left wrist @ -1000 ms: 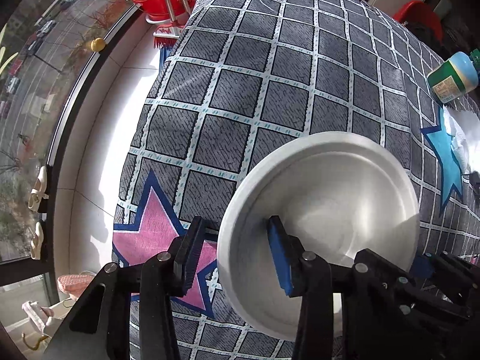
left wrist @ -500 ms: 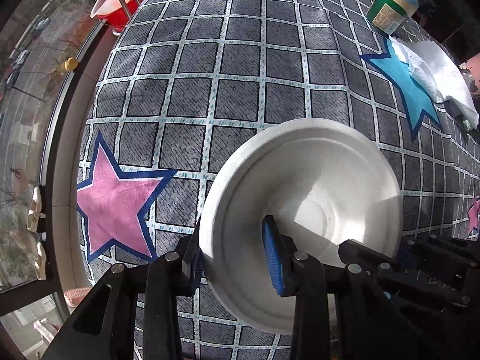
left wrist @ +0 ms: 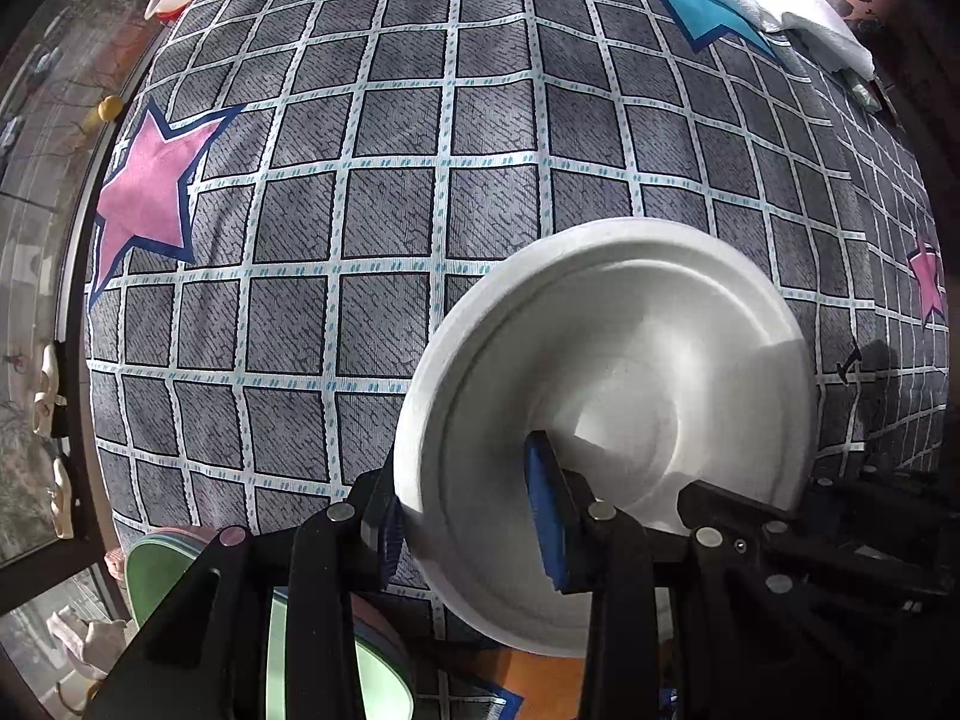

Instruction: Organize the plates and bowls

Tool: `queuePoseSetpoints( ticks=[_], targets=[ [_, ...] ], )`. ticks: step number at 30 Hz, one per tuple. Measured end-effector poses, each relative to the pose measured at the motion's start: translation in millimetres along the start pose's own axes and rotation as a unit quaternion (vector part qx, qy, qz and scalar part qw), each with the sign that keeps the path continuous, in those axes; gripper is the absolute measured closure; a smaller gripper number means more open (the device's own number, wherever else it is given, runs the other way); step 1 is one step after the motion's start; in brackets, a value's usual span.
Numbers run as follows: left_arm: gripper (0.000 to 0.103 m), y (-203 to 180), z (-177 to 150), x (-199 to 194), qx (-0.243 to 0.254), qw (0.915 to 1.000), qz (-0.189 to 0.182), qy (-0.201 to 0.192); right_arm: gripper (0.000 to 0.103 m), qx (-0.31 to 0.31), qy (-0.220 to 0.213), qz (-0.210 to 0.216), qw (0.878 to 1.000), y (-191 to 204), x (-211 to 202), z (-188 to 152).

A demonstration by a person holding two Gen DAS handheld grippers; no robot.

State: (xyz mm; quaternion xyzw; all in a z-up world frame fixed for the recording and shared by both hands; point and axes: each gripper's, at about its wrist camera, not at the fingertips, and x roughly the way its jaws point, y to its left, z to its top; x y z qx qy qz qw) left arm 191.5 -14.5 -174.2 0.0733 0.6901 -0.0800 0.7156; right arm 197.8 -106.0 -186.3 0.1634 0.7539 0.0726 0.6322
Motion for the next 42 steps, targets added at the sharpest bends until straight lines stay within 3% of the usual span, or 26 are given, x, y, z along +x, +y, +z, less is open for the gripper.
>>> queuePoseSetpoints(
  ticks=[5, 11, 13, 19, 22, 27, 32, 38, 42],
  targets=[
    [0.064, -10, -26, -17, 0.006, 0.9999, 0.004, -0.014, 0.084, -0.004, -0.003, 0.001, 1.000, 3, -9, -19],
    [0.064, -2, -42, -49, 0.008, 0.9993, 0.002, -0.036, 0.084, -0.011, -0.030, -0.003, 0.999, 7, -31, -65],
    [0.064, 0, -48, -61, 0.012, 0.9990, 0.002, -0.043, 0.084, -0.007, -0.041, -0.001, 0.999, -15, -45, -100],
    [0.064, -13, -81, -91, 0.044, 0.9964, -0.004, -0.073, 0.083, 0.011, -0.074, 0.002, 0.997, -37, -75, -155],
    [0.064, -16, -89, -92, 0.060, 0.9945, -0.008, -0.085, 0.083, 0.031, -0.087, 0.003, 0.996, -47, -84, -166],
    [0.064, -23, -76, -96, 0.068, 0.9927, -0.006, -0.100, 0.083, 0.037, -0.113, 0.003, 0.993, -59, -111, -189],
    [0.064, -34, -69, -116, 0.066, 0.9904, 0.000, -0.121, 0.083, 0.013, -0.126, 0.000, 0.992, -56, -131, -183],
    [0.064, -75, -87, -110, 0.083, 0.9915, -0.011, -0.100, 0.082, -0.003, -0.116, -0.012, 0.993, -77, -136, -197],
    [0.063, -107, -107, -89, 0.111, 0.9914, -0.014, -0.068, 0.082, 0.021, -0.086, -0.010, 0.996, -104, -113, -208]
  ],
)
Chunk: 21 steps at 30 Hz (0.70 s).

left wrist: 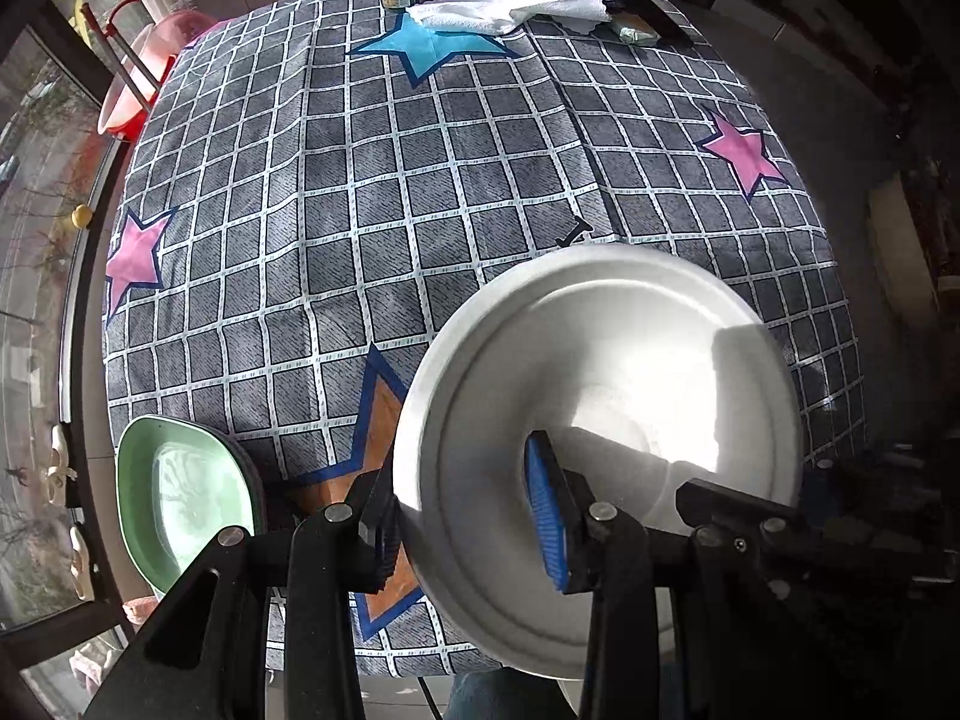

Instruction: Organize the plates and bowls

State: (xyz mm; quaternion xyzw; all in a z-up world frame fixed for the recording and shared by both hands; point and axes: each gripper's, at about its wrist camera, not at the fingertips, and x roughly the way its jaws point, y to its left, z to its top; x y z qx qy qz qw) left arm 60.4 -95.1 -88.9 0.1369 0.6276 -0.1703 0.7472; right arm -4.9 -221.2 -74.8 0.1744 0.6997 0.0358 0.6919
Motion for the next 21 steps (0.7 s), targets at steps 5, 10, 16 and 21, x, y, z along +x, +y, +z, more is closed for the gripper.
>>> queuePoseSetpoints(
  ticks=[5, 10, 16, 21],
  targets=[
    [0.063, -25, -11, 26, 0.019, 0.9990, -0.011, 0.039, 0.082, 0.022, 0.026, -0.005, 0.999, -29, 16, -19],
    [0.049, -32, -14, 39, 0.025, 0.9980, -0.001, 0.058, 0.082, 0.029, 0.034, -0.015, 0.999, -39, 29, -23],
    [0.021, -13, -20, 28, 0.019, 0.9982, 0.023, 0.052, 0.044, 0.027, 0.033, -0.035, 0.998, -42, 28, -24],
    [0.010, 5, -25, 16, 0.024, 0.9984, 0.000, 0.051, 0.001, 0.039, 0.015, -0.019, 0.999, -53, 13, -28]
  ],
)
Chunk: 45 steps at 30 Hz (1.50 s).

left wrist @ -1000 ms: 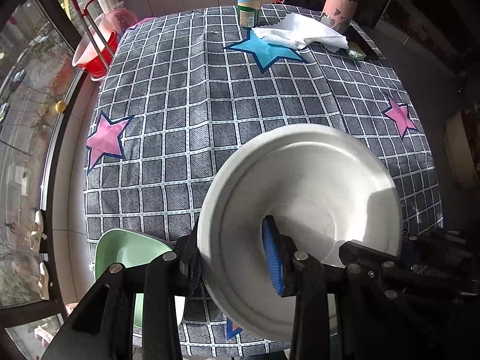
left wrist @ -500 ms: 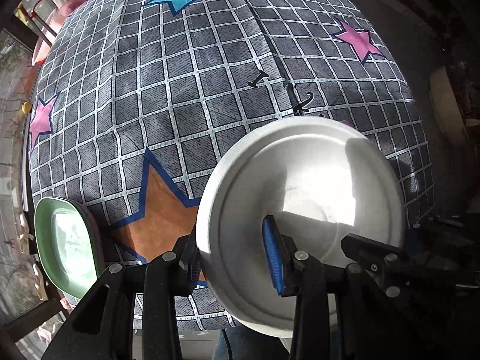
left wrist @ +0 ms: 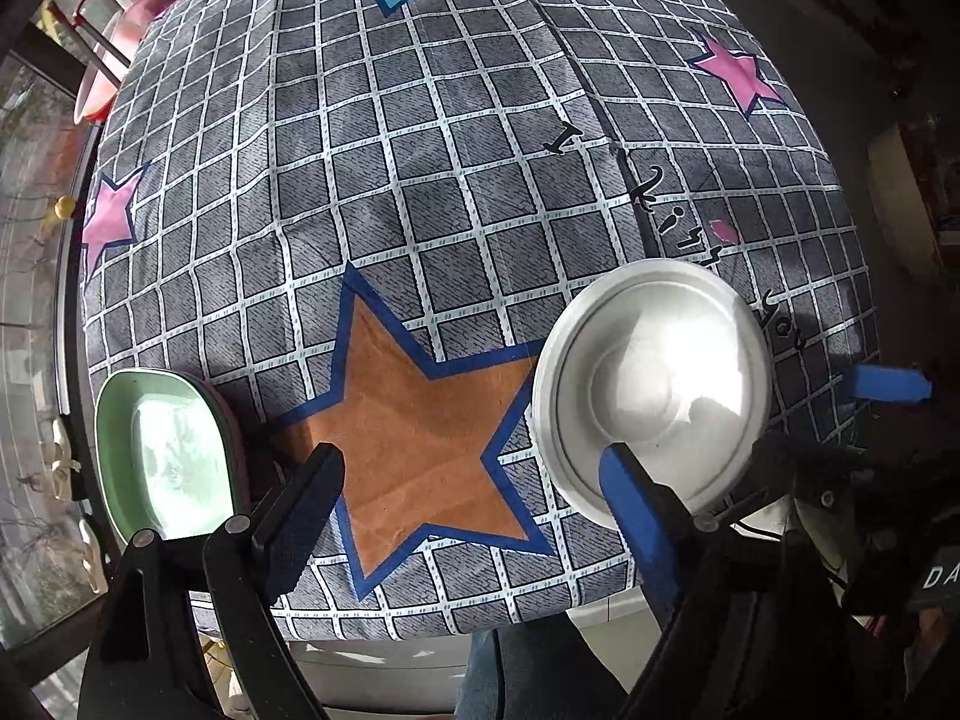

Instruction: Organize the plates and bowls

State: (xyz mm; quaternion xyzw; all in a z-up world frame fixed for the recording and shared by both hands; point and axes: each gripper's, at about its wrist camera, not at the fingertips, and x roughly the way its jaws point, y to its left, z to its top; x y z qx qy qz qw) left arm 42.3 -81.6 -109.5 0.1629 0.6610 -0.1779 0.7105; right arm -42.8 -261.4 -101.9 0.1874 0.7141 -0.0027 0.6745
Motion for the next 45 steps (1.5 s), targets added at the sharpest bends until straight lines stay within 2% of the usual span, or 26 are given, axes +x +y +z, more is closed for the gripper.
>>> queuePoseSetpoints(
  ticks=[1, 2, 7, 12, 18, 45],
  targets=[
    [0.002, 2, -1, -2, 0.001, 1.0000, -0.002, -0.001, 0.001, 0.001, -0.002, -0.003, 1.000, 0, 0, 0],
    [0.000, 3, -2, -3, 0.000, 1.0000, 0.002, 0.000, 0.001, -0.001, -0.005, -0.008, 1.000, 1, 0, -1],
    [0.000, 4, -4, -3, -0.004, 0.9996, -0.026, 0.014, 0.001, 0.002, -0.009, -0.027, 1.000, 0, 0, -2],
    [0.000, 5, -3, -7, 0.002, 1.0000, -0.004, 0.008, 0.001, 0.019, -0.011, -0.038, 0.999, -4, -3, 1],
    [0.000, 8, -4, -11, -0.006, 1.0000, 0.002, 0.000, 0.001, 0.017, -0.004, -0.041, 0.999, -2, -2, 2],
    [0.000, 0, -2, -2, -0.003, 0.9999, 0.008, 0.010, 0.001, 0.031, 0.018, -0.051, 0.998, -7, 10, -3]
  ],
)
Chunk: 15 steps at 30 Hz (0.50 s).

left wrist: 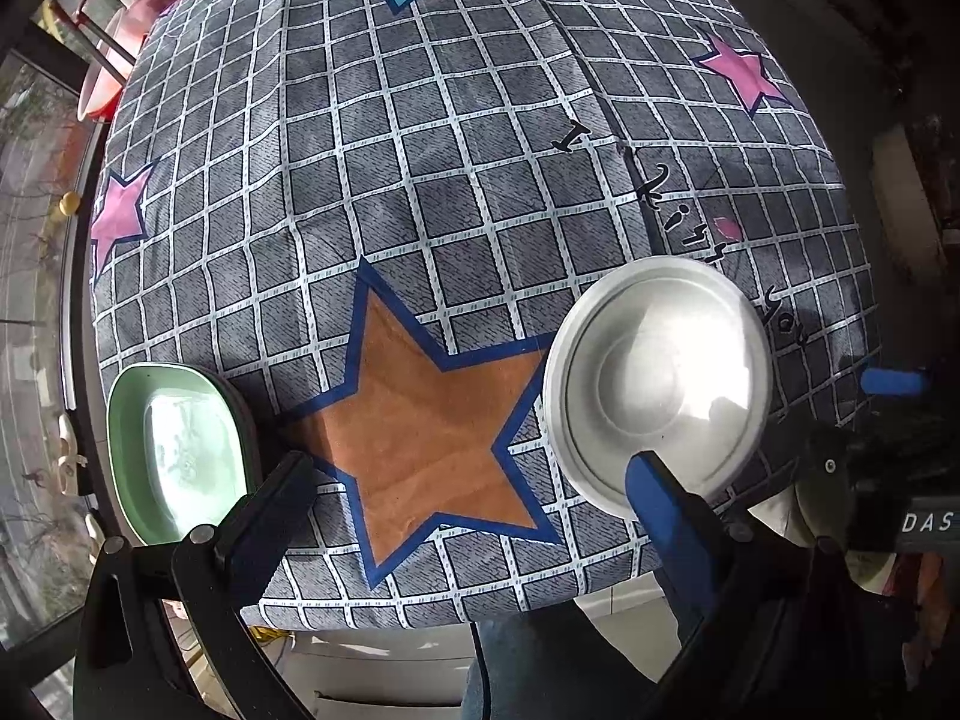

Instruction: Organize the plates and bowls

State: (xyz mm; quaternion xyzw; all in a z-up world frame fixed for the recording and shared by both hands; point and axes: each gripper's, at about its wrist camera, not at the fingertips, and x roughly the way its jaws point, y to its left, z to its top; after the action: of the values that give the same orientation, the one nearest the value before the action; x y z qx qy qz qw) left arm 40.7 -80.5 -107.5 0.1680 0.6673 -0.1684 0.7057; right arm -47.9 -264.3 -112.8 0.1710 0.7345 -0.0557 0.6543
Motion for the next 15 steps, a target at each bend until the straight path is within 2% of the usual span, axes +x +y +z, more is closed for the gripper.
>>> queuePoseSetpoints(
  ticks=[5, 8, 15],
  targets=[
    [0.000, -5, -3, 17, -0.002, 0.9997, -0.005, 0.024, 0.001, 0.005, 0.016, -0.010, 1.000, 0, 16, -5],
    [0.000, -10, -3, 33, -0.007, 0.9992, 0.006, 0.038, 0.001, 0.016, 0.026, -0.009, 0.999, -1, 29, -5],
    [0.000, -12, 9, 61, -0.049, 0.9975, 0.038, 0.033, 0.001, 0.033, 0.012, -0.012, 0.999, 3, 50, 9]
  ],
)
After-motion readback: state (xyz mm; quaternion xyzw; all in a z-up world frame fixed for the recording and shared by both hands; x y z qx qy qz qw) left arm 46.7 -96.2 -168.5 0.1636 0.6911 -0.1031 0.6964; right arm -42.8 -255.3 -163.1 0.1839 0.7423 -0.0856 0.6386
